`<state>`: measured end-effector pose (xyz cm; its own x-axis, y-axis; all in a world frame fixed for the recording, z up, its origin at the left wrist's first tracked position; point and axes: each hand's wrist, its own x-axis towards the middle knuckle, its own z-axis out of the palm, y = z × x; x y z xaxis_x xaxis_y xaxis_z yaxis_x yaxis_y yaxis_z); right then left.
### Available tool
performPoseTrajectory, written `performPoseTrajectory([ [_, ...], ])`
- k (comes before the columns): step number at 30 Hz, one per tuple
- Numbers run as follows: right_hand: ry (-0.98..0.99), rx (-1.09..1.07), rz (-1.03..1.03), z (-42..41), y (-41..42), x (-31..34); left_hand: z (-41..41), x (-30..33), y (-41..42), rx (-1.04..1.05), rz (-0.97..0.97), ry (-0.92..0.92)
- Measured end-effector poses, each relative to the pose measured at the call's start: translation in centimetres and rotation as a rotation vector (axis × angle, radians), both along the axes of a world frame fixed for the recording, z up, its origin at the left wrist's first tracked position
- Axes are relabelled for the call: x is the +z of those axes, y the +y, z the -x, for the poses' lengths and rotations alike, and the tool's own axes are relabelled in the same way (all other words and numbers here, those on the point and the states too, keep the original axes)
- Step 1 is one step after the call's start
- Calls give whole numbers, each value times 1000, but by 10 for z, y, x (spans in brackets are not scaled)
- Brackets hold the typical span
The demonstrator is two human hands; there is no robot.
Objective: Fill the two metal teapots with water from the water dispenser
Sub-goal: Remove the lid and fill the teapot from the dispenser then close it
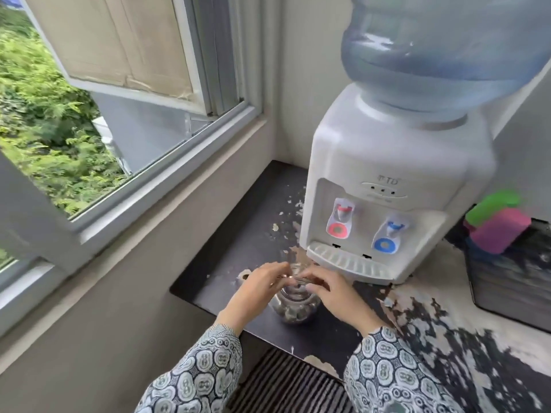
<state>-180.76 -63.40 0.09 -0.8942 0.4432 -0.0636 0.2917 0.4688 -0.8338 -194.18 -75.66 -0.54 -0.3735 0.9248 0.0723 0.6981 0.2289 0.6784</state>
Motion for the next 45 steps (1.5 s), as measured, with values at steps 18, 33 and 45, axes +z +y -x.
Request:
performPoseTrajectory([
  [18,30,-59,-318,-7,-22,-40,-11,-47,-20,38,-114,49],
  [33,-251,-105,-894,46,3,-49,-3,-64,9,159,27,5],
  [45,29,-129,-675,46,5,-64,-6,-60,10,157,51,14],
])
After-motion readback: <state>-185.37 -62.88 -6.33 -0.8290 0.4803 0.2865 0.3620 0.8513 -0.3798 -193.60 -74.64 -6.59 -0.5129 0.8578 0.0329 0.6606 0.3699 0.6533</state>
